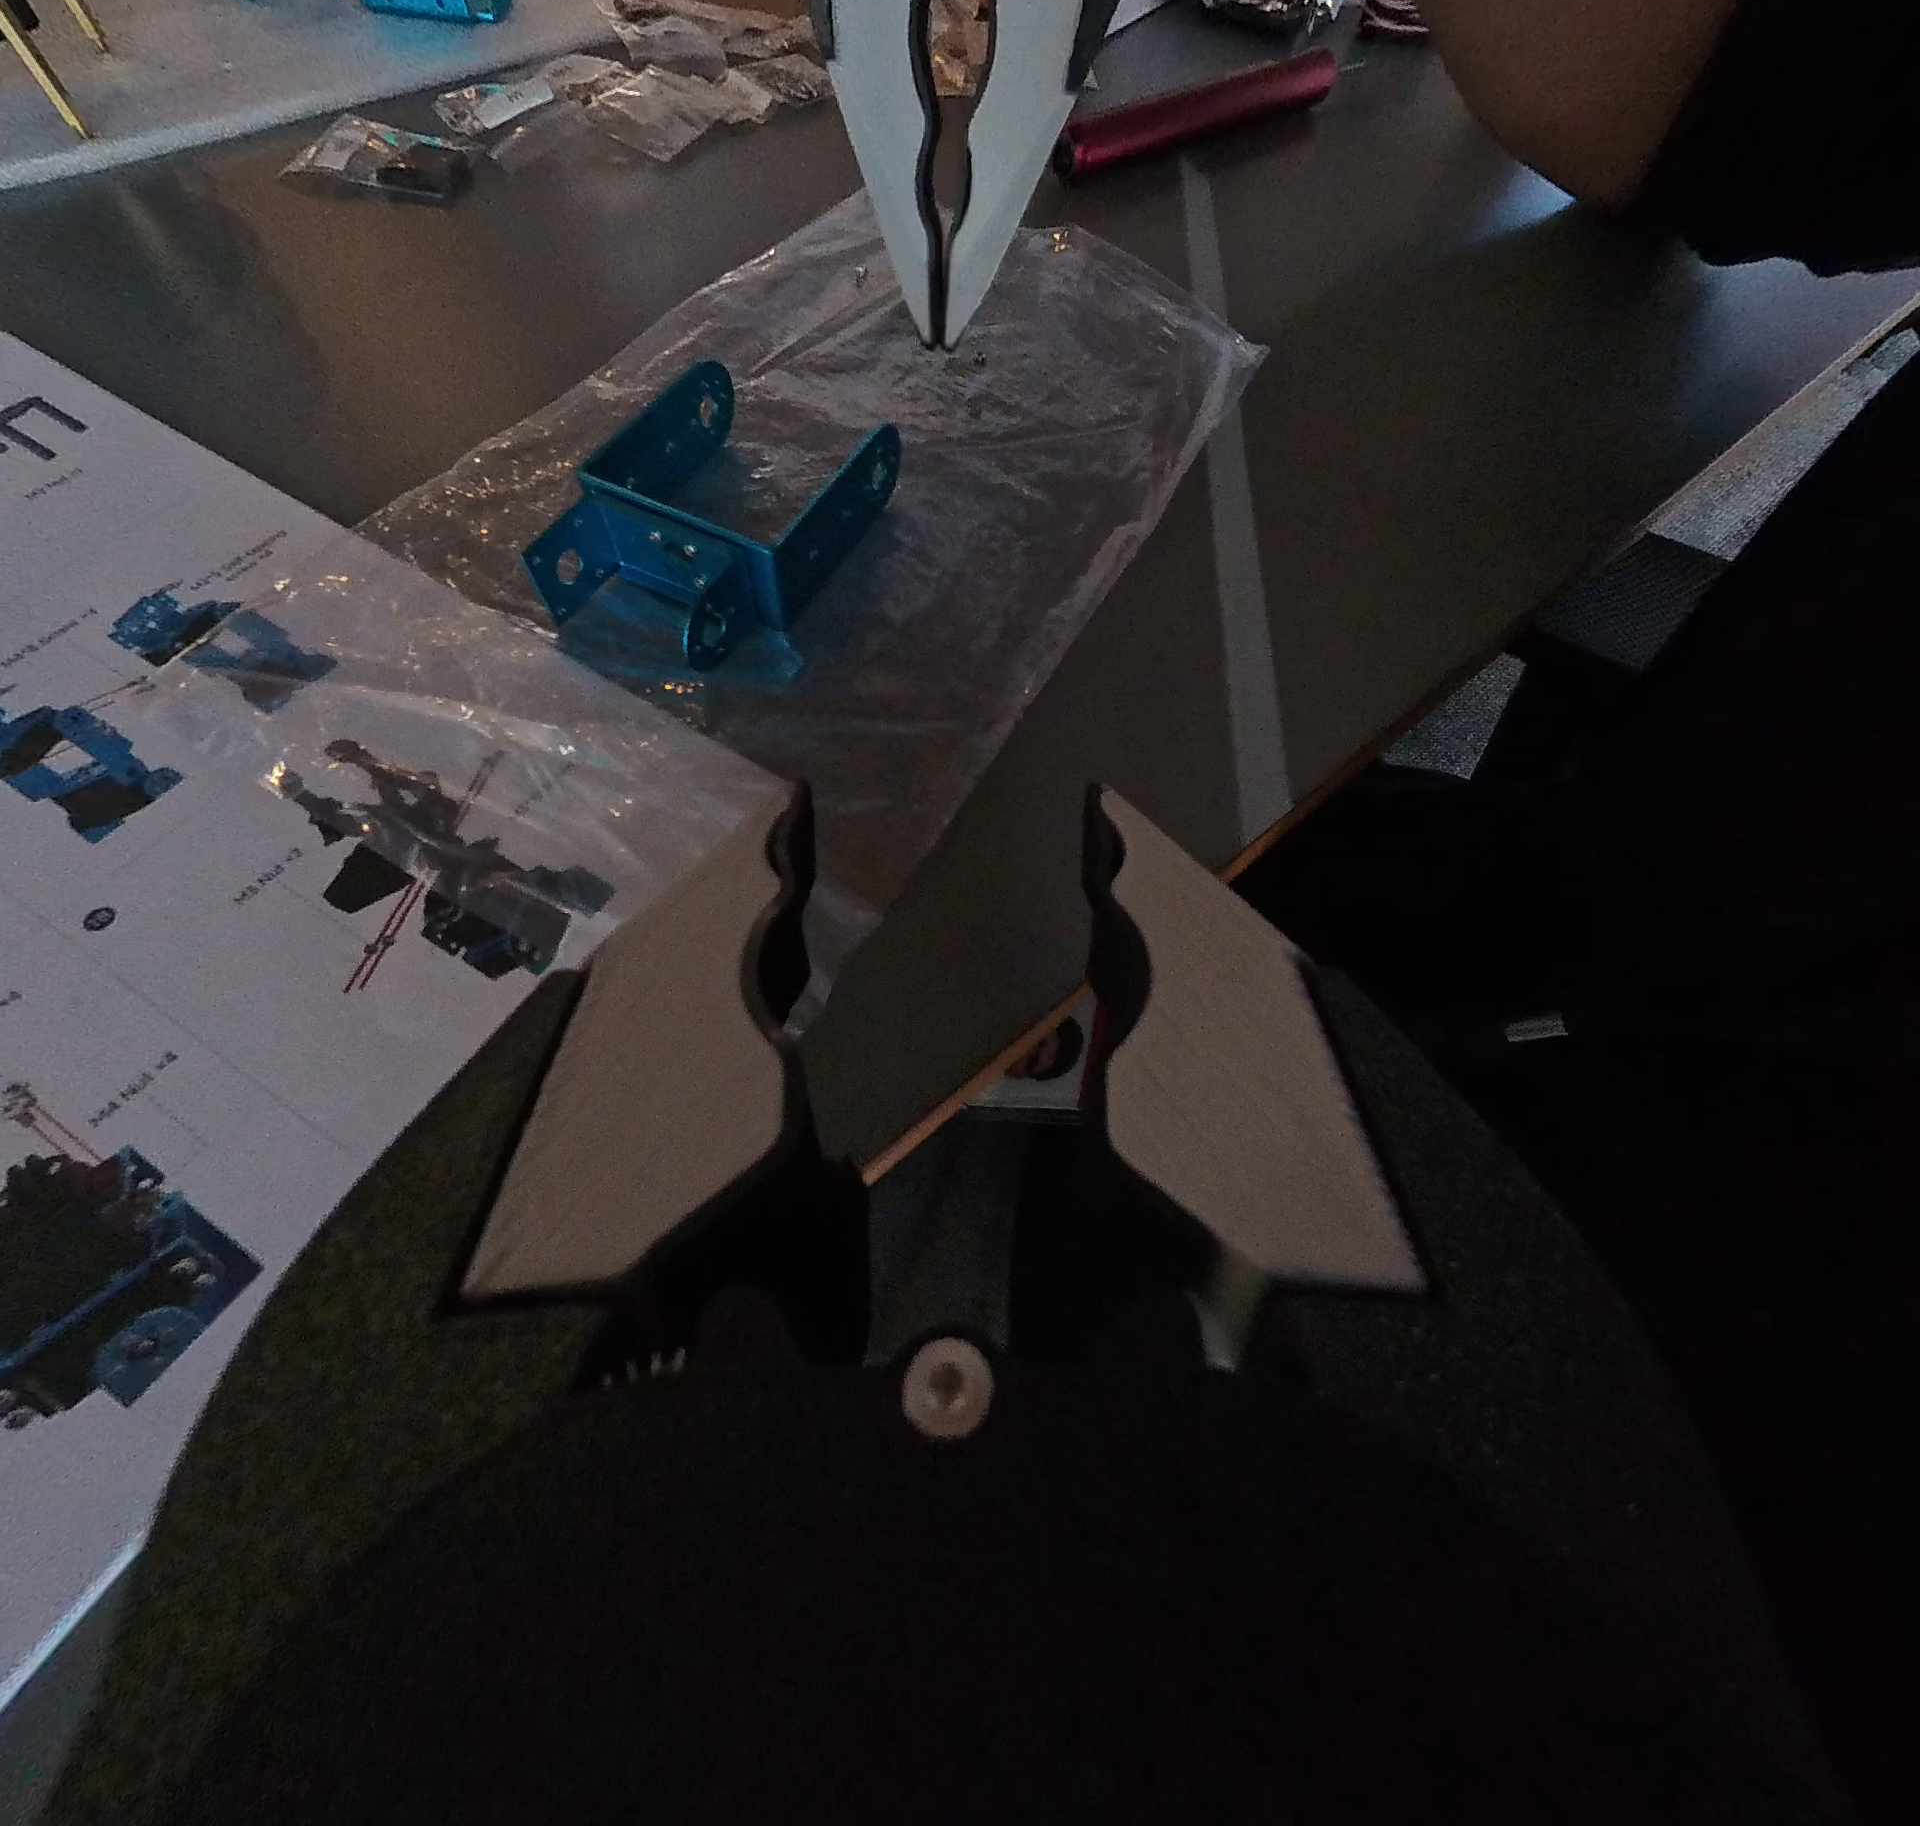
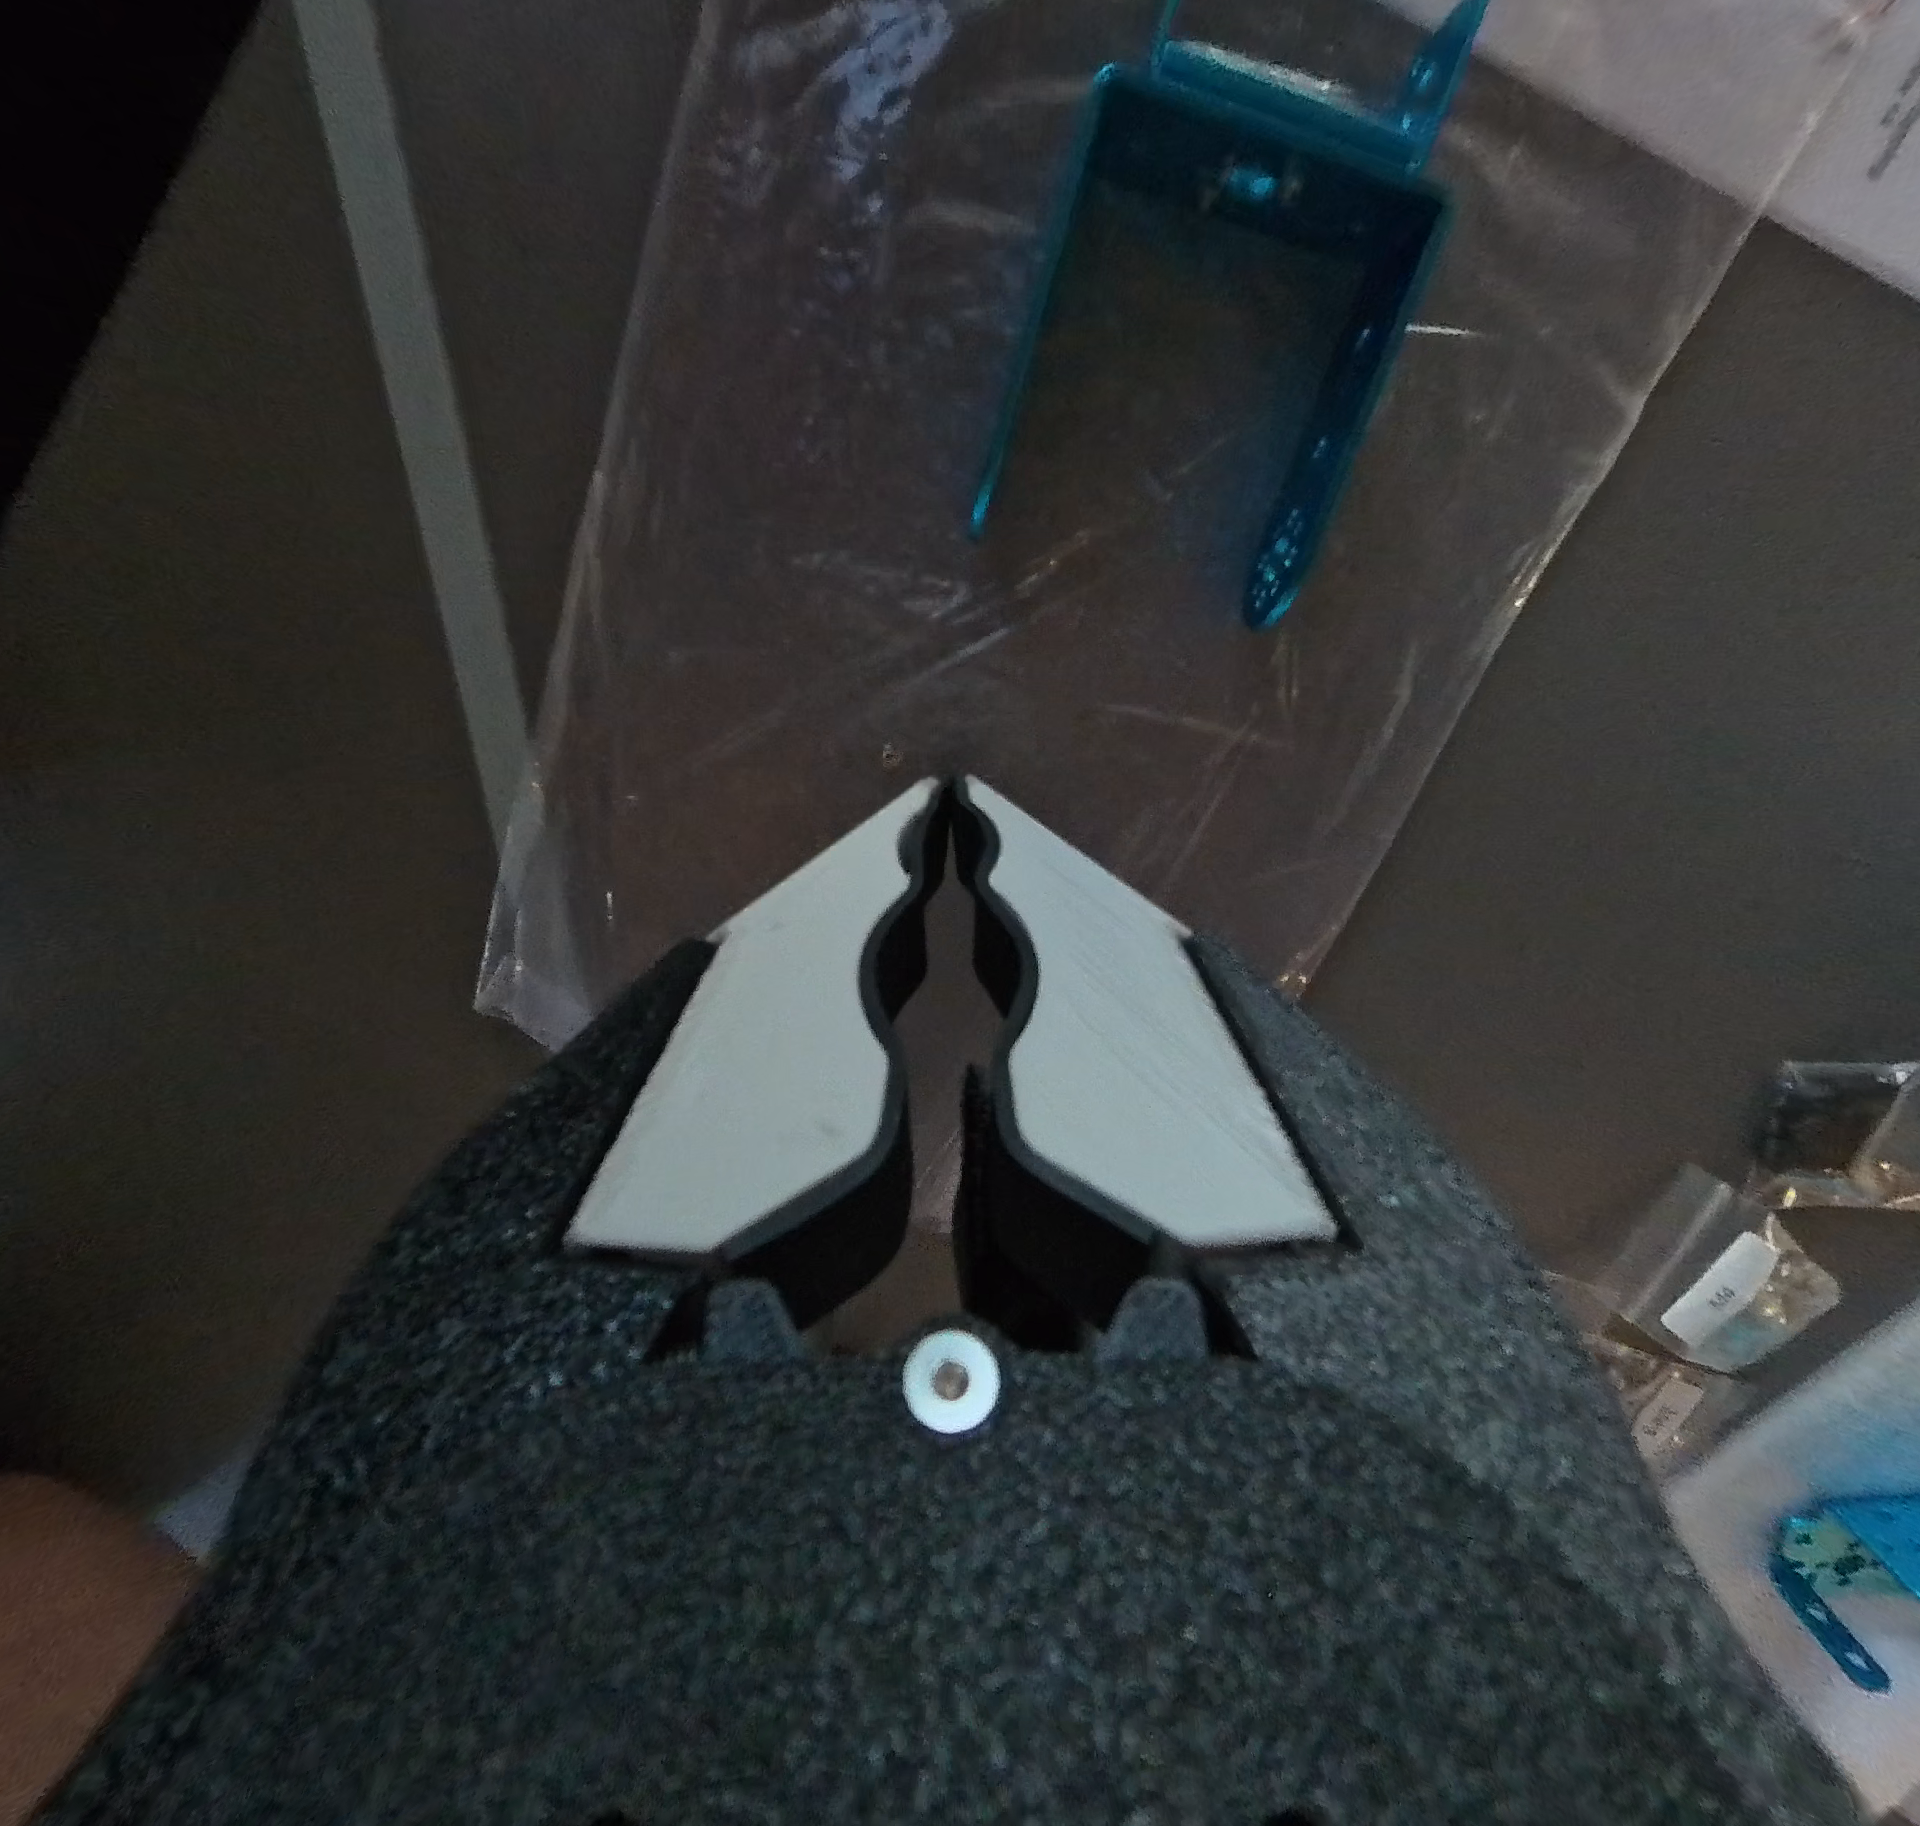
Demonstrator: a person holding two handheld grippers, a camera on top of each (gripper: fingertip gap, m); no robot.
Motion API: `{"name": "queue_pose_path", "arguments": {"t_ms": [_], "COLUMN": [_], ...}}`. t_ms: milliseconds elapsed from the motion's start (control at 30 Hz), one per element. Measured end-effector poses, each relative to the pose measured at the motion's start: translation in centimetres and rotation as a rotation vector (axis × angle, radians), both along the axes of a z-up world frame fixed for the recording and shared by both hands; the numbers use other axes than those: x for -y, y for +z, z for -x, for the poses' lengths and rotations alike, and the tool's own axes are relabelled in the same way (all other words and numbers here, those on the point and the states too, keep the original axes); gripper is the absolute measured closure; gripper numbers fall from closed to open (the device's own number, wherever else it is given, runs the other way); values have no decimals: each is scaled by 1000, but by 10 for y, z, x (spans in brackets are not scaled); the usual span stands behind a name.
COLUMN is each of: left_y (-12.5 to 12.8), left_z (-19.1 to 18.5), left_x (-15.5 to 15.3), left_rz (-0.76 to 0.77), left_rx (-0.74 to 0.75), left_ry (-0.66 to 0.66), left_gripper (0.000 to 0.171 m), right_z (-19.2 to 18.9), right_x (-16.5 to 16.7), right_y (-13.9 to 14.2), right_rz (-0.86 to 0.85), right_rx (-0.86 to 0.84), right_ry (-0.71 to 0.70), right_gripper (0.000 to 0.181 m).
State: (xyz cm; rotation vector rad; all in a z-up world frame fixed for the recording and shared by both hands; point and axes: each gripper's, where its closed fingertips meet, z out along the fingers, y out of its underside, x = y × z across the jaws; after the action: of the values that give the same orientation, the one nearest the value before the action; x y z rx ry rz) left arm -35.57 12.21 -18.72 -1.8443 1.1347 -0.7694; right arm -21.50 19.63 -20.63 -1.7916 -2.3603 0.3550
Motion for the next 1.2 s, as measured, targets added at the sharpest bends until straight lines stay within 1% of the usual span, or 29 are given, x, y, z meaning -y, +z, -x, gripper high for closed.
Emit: {"name": "queue_pose_path", "arguments": {"t_ms": [67, 100, 167, 267, 467, 633, 700, 800, 933, 1100, 1200], "left_y": [-1, -2, -4, -6, -8, -9, -9, -8, -5, -10, -9], "left_z": [-2, -2, -2, -2, 0, -2, -4, -2, -1, 0, 0], "left_x": [0, 0, 0, 0, -2, -4, -4, -3, 0, 2, 4], "left_rz": [4, 6, 11, 18, 26, 29, 28, 14, 22, 26, 22], "left_rx": [2, 2, -1, 0, 5, -2, -8, -15, 14, 1, 0], "left_ry": [-5, -7, -9, -9, -5, -12, -14, -3, 4, 4, -2], "left_gripper": [121, 121, 121, 121, 121, 121, 121, 121, 121, 121, 121], "right_z": [1, 2, 0, -3, 0, 0, 0, 1, 1, 2, 2], "right_x": [9, 11, 13, 13, 13, 13, 13, 13, 14, 15, 14], "right_y": [-2, -3, -9, -13, -15, -16, -16, -16, -16, -16, -15], "right_rz": [37, 32, 22, 7, -30, -91, -84, -60, -83, -151, -144], "right_rx": [16, 30, 80, 119, 145, 320, 348, 284, 217, 159, 94], "right_ry": [0, -3, 1, 6, 19, 14, 2, -27, -38, 28, 47], "right_gripper": [181, 175, 171, 173, 176, 176, 177, 177, 178, 179, 179]}}
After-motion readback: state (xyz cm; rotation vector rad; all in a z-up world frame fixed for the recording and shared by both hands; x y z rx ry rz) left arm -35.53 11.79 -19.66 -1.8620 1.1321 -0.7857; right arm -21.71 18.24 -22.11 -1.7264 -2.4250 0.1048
